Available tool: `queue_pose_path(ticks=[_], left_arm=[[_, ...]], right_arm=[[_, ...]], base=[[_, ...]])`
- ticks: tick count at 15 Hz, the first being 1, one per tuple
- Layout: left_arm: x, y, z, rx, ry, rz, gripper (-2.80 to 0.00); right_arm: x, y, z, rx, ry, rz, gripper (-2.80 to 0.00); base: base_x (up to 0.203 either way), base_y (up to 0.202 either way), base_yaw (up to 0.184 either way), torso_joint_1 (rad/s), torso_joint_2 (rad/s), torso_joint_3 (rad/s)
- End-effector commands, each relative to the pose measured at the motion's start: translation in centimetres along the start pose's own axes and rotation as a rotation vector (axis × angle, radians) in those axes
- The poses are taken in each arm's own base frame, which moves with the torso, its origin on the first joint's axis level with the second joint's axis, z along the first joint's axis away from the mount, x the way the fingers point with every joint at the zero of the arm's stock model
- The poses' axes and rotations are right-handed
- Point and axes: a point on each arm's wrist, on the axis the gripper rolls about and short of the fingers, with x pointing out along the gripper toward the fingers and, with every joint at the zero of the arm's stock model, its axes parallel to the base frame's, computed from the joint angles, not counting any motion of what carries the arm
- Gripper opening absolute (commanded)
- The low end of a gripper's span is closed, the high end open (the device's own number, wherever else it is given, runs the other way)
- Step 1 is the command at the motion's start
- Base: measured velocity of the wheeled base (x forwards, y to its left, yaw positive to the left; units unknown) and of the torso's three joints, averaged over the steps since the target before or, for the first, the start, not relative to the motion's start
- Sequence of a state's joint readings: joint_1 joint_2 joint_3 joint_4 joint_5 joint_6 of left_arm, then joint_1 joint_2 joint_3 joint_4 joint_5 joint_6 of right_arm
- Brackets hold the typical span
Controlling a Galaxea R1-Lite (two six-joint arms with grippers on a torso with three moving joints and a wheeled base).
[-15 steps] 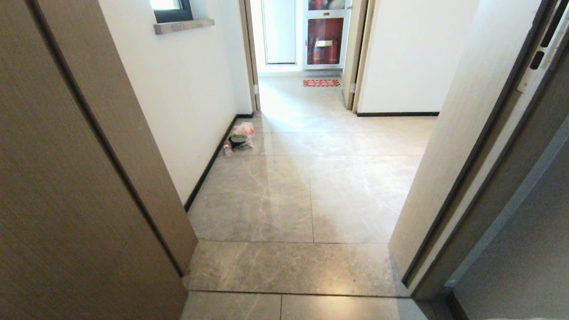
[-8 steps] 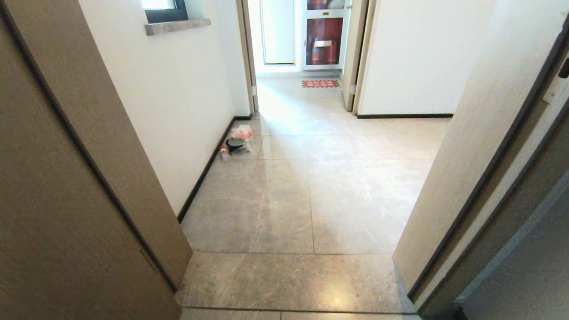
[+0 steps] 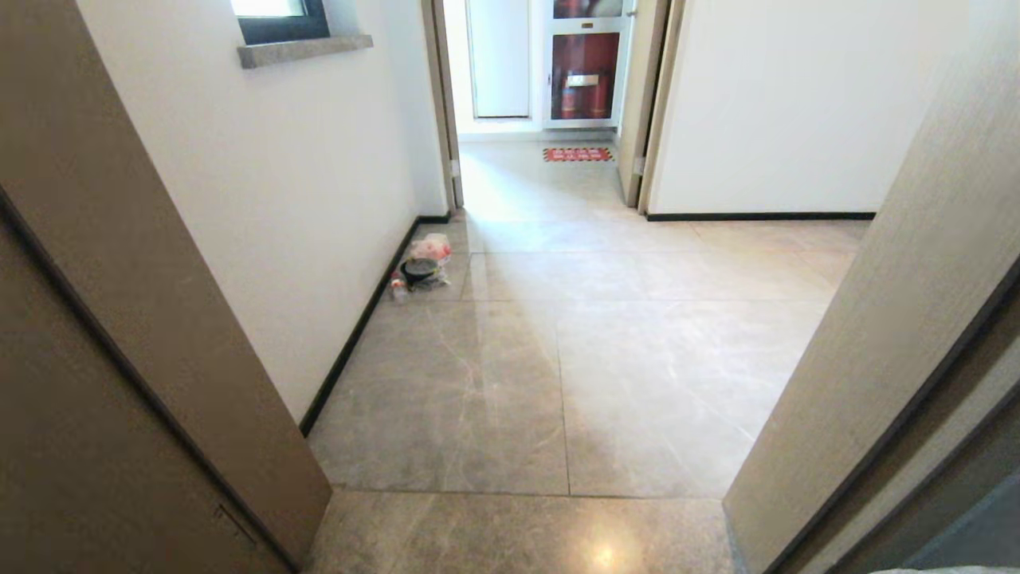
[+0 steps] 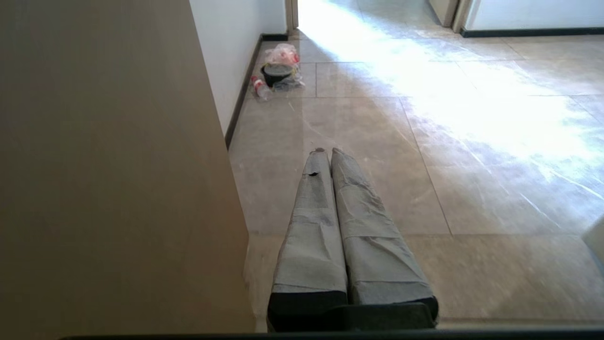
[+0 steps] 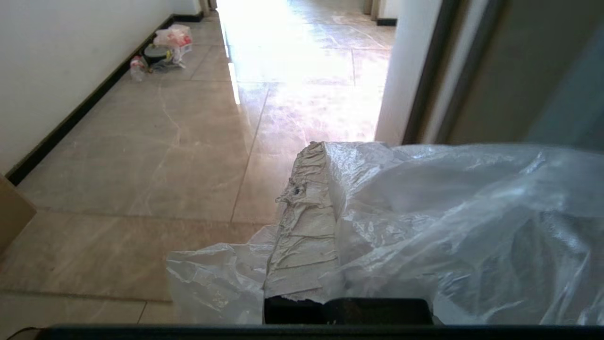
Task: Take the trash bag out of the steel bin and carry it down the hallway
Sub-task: Put the trash bag at the door
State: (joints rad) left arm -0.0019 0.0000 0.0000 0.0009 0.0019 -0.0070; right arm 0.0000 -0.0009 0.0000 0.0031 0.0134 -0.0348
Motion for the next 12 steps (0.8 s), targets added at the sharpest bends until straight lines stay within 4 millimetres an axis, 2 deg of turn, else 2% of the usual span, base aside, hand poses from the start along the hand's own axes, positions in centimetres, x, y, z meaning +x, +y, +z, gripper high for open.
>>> queue_pose_path(ticks=[1,12], left_arm=[[0.00,0.00,-0.01,-0.001,0.001,0.000,-2.80],[0.00,0.00,0.01,-0.001,-0.001,0.002,-2.80]], right_arm=[[0.02,0.00,-0.04,0.000,0.002,0.001,-2.80],[0.02,0.00,-0.04,0.000,0.002,0.001,-2.80]], base=[[0.191,0.000,0.001,0.002,0.00,0.003],[0.193,0.000,0.001,0.002,0.00,0.002]])
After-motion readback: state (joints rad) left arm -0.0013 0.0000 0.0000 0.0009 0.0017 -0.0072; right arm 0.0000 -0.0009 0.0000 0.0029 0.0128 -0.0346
